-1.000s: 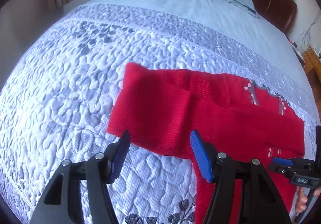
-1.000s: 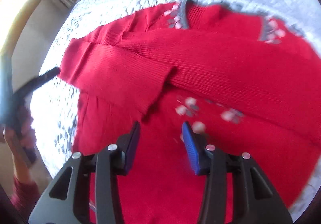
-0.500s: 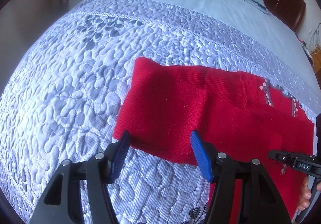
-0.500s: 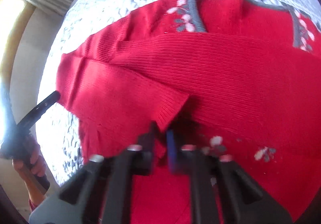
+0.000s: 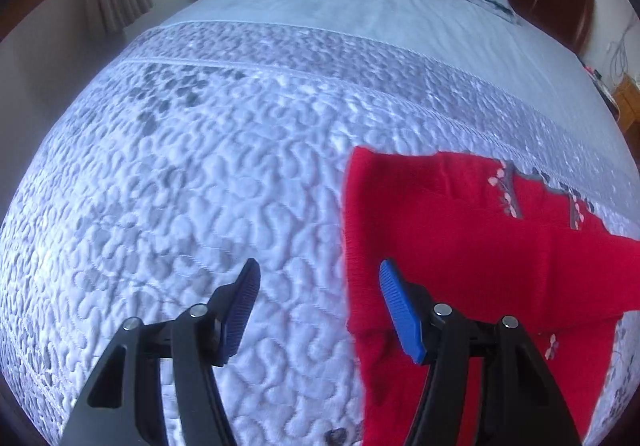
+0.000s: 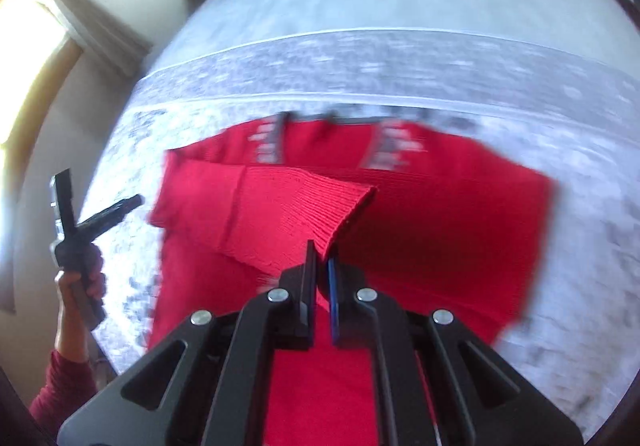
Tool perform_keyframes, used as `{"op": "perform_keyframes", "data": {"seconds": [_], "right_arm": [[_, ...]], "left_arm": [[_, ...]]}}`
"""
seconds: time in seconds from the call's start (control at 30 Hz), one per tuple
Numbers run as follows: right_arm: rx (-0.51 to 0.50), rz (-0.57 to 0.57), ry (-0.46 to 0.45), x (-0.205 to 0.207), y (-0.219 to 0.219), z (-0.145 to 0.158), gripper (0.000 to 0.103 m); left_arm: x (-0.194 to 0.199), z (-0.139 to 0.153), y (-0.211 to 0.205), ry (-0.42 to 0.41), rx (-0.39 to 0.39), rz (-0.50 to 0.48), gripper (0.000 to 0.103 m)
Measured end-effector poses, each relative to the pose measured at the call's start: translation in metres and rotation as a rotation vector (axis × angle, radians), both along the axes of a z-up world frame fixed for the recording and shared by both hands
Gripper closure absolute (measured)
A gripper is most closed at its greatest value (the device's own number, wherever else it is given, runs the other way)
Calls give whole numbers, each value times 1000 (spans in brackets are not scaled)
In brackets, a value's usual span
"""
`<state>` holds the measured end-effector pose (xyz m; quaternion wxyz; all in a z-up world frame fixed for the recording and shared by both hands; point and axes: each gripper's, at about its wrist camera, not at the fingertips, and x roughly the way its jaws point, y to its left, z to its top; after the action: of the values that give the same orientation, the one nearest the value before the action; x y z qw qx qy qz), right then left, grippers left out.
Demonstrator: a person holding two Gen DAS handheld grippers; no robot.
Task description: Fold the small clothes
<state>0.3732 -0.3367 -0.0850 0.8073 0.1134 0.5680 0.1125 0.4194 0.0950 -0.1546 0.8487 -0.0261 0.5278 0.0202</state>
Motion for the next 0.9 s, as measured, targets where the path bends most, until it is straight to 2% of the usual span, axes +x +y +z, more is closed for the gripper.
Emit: {"op": "perform_keyframes", "data": {"seconds": [0.07, 0.17, 0.23, 0.33, 0.37, 0.4, 0.43, 0.53, 0.57, 0.6, 0.63, 0.67, 0.73, 0.77, 0.8, 0.9], "right_arm": [[-19, -52, 33, -3, -22, -16, 99], [-92, -113, 118, -2, -51, -59, 99], [-79, -125, 162, -1, -58, -84, 96], [-70, -142, 167, -2, -66, -102, 84], [-40, -144, 150, -3, -69, -100, 76], [-1, -154, 125, -3, -74, -97, 62], [11, -161, 117, -2, -76, -95, 61], [61, -186, 139, 11, -83, -103, 62], [81, -196, 158, 15, -86, -107, 68], [104, -200, 174, 21, -86, -110, 93], [144, -199, 179, 24, -89, -111, 97], [164, -197, 157, 23, -89, -107, 98], [109, -189, 106, 22, -82, -96, 98], [34, -202, 123, 22, -82, -98, 98], [10, -210, 141, 23, -82, -104, 98], [30, -220, 155, 21, -84, -117, 98]], "left_arm": [[5, -9, -19, 17, 14, -20, 40], [14, -29, -47, 66, 53, -41, 40], [18, -43, -61, 90, 108, -57, 40], [18, -47, -71, 87, 171, -82, 40], [19, -44, -71, 82, 176, -88, 40], [21, -39, -72, 69, 175, -91, 40], [24, -34, -72, 53, 174, -88, 40], [38, -27, -74, 32, 204, -78, 39], [44, -29, -76, 41, 209, -76, 39], [48, -33, -77, 55, 210, -71, 39], [53, -39, -78, 74, 216, -62, 39], [54, -43, -78, 82, 222, -58, 38], [55, -51, -78, 85, 227, -57, 38], [54, -54, -78, 83, 232, -58, 38], [53, -57, -78, 82, 231, -56, 37], [52, -60, -76, 78, 212, -43, 37]]}}
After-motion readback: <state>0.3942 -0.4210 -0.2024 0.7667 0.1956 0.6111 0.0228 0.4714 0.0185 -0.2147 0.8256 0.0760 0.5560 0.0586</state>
